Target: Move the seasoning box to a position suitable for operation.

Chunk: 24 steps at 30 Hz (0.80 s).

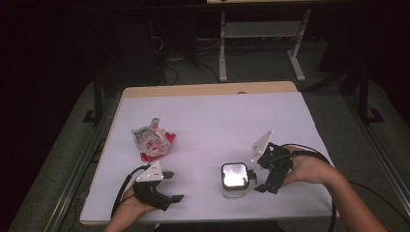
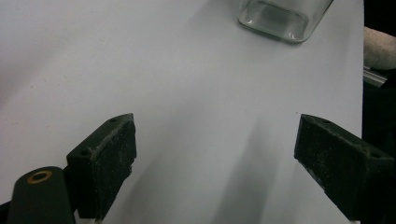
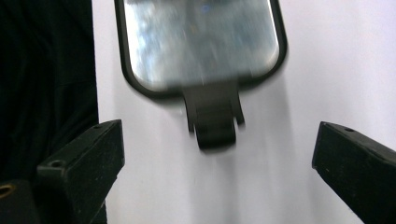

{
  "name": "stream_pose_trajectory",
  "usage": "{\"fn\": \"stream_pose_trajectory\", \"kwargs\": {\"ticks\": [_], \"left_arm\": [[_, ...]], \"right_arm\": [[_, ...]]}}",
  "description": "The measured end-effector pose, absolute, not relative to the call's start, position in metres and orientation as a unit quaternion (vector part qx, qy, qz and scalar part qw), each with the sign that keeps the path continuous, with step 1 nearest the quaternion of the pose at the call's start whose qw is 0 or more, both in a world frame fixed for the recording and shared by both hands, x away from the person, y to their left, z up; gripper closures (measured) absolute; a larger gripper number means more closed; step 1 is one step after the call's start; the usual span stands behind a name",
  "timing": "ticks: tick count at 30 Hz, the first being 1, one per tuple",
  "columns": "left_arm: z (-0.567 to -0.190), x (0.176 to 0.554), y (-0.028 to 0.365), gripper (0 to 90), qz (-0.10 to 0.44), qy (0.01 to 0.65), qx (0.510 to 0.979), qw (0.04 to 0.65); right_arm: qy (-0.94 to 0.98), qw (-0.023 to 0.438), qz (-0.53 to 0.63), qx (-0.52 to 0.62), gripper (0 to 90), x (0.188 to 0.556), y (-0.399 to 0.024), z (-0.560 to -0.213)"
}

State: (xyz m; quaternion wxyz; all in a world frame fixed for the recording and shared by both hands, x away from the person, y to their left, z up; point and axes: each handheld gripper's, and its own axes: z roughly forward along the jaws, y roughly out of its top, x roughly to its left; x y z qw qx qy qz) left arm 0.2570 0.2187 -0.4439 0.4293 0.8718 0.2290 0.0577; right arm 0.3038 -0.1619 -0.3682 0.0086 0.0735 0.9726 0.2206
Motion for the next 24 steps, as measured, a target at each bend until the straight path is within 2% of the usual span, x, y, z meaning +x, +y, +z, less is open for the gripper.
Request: {"fn": "stream_pose_trajectory", "kwargs": {"ticks": [3, 8, 9, 12, 13, 14, 17, 19, 20, 21, 22, 23, 24], "left_arm": [[-0.443, 0.257, 0.22, 12.7, 0.059, 0.226, 0.872, 0.431], [-0.443, 0.257, 0.22, 12.7, 0.059, 0.237, 0.867, 0.434], [-0.443, 0.256, 0.22, 12.7, 0.057, 0.242, 0.866, 0.434], [-0.443, 0.257, 0.22, 12.8, 0.063, 0.243, 0.865, 0.435], [-0.443, 0.257, 0.22, 12.8, 0.063, 0.243, 0.865, 0.435], [-0.443, 0.257, 0.22, 12.8, 0.063, 0.243, 0.865, 0.436], [-0.445, 0.257, 0.218, 12.9, 0.06, 0.246, 0.865, 0.433], [-0.445, 0.257, 0.218, 12.9, 0.06, 0.246, 0.865, 0.433], [-0.445, 0.257, 0.218, 12.9, 0.061, 0.246, 0.864, 0.435], [-0.444, 0.257, 0.22, 13.0, 0.062, 0.244, 0.865, 0.435], [-0.444, 0.257, 0.22, 13.1, 0.063, 0.242, 0.864, 0.437], [-0.444, 0.257, 0.22, 13.1, 0.063, 0.242, 0.864, 0.437], [-0.443, 0.257, 0.221, 13.2, 0.065, 0.242, 0.862, 0.44]], "right_arm": [[0.969, 0.014, 0.233, 0.086, 2.2, 0.303, -0.171, -0.371], [0.95, 0.018, 0.277, 0.142, 14.2, 0.296, -0.197, -0.387], [0.95, 0.018, 0.277, 0.142, 14.2, 0.296, -0.197, -0.387], [0.925, 0.017, 0.325, 0.197, 26.7, 0.29, -0.214, -0.398], [0.925, 0.017, 0.325, 0.197, 26.7, 0.29, -0.214, -0.398], [0.916, 0.016, 0.339, 0.214, 30.9, 0.288, -0.219, -0.401], [0.897, 0.028, 0.369, 0.243, 51.6, 0.282, -0.225, -0.41], [0.891, 0.042, 0.375, 0.253, 59.5, 0.279, -0.227, -0.413], [0.891, 0.042, 0.375, 0.253, 59.5, 0.279, -0.227, -0.413], [0.881, 0.049, 0.389, 0.264, 70.4, 0.275, -0.23, -0.417], [0.873, 0.053, 0.402, 0.27, 76.7, 0.273, -0.231, -0.42], [0.873, 0.053, 0.402, 0.27, 76.7, 0.273, -0.231, -0.42], [0.86, 0.056, 0.423, 0.279, 89.6, 0.268, -0.235, -0.427]]}}
